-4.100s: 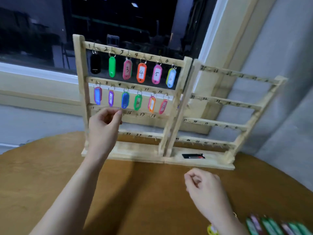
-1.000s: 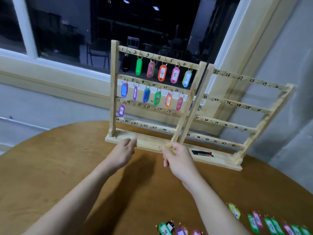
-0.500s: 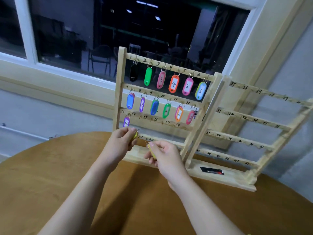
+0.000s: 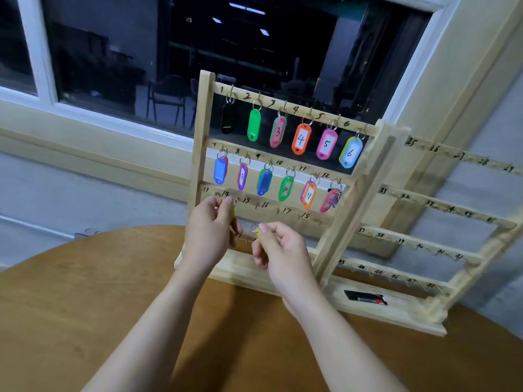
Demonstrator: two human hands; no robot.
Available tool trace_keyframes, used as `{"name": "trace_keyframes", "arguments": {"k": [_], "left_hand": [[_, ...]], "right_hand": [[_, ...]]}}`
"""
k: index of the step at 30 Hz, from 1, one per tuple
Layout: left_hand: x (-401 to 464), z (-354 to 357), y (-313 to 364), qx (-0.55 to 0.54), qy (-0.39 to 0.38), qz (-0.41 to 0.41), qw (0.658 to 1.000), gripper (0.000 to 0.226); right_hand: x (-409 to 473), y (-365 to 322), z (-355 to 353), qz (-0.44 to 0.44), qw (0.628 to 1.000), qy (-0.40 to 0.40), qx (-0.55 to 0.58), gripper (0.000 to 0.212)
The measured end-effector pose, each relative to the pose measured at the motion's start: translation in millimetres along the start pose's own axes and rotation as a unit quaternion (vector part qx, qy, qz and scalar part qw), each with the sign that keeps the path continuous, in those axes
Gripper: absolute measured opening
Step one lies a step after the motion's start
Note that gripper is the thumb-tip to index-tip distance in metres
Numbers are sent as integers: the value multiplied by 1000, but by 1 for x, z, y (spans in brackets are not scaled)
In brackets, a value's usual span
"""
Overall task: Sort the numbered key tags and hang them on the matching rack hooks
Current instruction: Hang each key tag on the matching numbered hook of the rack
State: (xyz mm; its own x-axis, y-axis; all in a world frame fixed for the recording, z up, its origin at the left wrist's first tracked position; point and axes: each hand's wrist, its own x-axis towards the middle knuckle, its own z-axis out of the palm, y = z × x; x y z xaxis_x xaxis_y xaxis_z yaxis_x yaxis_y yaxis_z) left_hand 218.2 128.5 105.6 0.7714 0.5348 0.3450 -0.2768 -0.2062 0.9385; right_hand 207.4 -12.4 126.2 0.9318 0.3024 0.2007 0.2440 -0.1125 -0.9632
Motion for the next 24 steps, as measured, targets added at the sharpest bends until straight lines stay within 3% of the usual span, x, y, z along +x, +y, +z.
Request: {"name": "trace_keyframes", "arguments": {"k": [6,15,24], "left_hand": [[1,5,-4,-6,38,-37,999,35],[1,10,-1,6,57,-20,998,37],[2,-2,-7,43,19,-2,999,40]], "right_hand": [[0,1,0,-10,1000,2,4,26],[3,7,-7,-17,1000,10,-15,25],[18,-2,9,-28,1000,9,-4,25]]}}
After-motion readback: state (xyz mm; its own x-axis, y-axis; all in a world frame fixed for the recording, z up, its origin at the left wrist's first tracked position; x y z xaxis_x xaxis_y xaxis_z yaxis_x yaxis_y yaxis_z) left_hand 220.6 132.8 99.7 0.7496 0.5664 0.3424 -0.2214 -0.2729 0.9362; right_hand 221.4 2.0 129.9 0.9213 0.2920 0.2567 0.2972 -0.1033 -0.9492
